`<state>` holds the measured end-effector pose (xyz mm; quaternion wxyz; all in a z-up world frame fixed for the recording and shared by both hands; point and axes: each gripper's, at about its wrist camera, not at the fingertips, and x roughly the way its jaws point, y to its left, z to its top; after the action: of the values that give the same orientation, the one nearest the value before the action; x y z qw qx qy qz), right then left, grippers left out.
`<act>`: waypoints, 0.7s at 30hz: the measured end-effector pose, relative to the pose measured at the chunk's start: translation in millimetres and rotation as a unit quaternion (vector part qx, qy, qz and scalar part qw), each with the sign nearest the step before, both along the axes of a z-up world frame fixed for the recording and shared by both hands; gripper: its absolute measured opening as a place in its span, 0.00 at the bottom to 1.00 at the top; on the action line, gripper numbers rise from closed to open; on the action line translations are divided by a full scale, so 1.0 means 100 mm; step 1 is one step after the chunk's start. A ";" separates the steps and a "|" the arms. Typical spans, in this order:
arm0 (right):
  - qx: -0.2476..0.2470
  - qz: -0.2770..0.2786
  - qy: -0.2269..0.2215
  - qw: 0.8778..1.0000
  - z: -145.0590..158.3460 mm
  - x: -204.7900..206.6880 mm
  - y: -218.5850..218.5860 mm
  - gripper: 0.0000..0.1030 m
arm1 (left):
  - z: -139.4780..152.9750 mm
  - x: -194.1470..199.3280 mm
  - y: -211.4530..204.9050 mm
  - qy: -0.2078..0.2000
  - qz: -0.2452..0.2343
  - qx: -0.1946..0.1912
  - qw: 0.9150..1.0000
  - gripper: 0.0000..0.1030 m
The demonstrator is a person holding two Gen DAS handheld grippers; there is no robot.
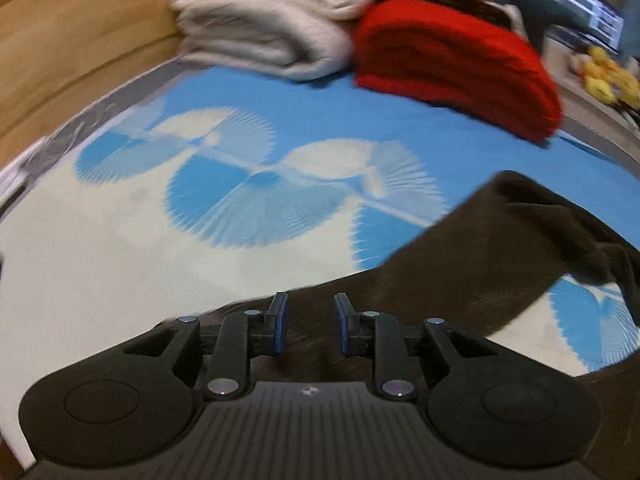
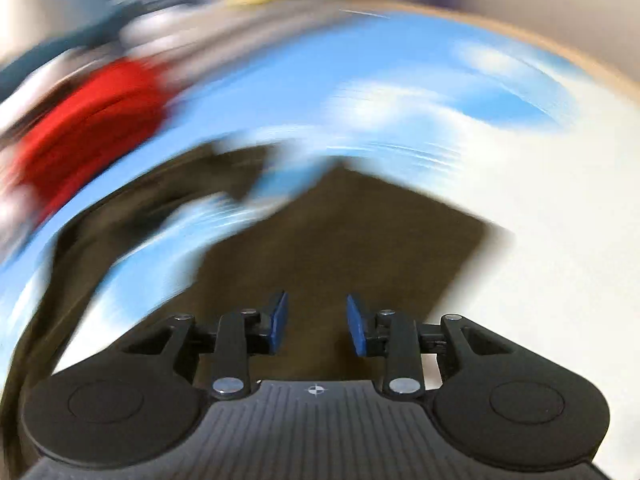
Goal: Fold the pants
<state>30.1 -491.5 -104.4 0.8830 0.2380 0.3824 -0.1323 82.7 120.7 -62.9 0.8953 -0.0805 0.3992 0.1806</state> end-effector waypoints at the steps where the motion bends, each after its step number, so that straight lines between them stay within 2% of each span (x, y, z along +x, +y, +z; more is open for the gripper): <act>1: 0.012 -0.049 0.019 0.999 -0.12 0.00 -0.25 0.34 | -0.01 0.05 -0.09 -0.006 -0.012 0.006 1.000 0.26; 4: 0.079 -0.089 0.030 0.992 -0.38 0.09 -0.67 0.34 | -0.06 0.16 -0.23 -0.009 -0.032 0.003 0.999 0.26; 6: 0.092 -0.092 0.030 0.991 -0.47 0.19 -0.73 0.34 | -0.10 0.24 -0.22 -0.011 -0.036 -0.001 0.999 0.26; 9: 0.075 -0.096 0.028 0.992 -0.54 0.30 -0.65 0.34 | -0.08 0.24 -0.22 -0.012 -0.038 0.002 0.999 0.26; 10: 0.068 -0.097 0.027 0.993 -0.55 0.29 -0.65 0.30 | -0.07 0.24 -0.20 -0.014 -0.039 0.002 0.999 0.26; 11: 0.060 -0.099 0.028 0.993 -0.53 0.31 -0.62 0.09 | -0.05 0.24 -0.18 -0.015 -0.039 0.001 0.999 0.26; 14: 0.055 -0.113 0.014 0.992 -0.55 0.33 -0.63 0.08 | 0.00 0.21 -0.14 -0.022 -0.037 -0.001 0.999 0.26; 17: 0.023 -0.150 -0.012 0.988 -0.31 0.08 -0.67 0.06 | 0.04 0.15 -0.14 -0.027 -0.040 -0.006 0.999 0.26; 19: -0.002 -0.197 -0.011 0.980 -0.14 -0.18 -0.76 0.06 | 0.07 0.11 -0.14 -0.031 -0.047 -0.008 0.998 0.26; 21: -0.024 -0.264 0.011 0.964 -0.06 -0.51 -0.91 0.06 | 0.09 0.06 -0.15 -0.034 -0.051 -0.012 0.998 0.26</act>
<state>-20.8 -582.4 -110.1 0.8179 0.3075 0.3128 -0.3724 88.9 106.2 -54.1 0.9152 -0.0772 0.3747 0.1269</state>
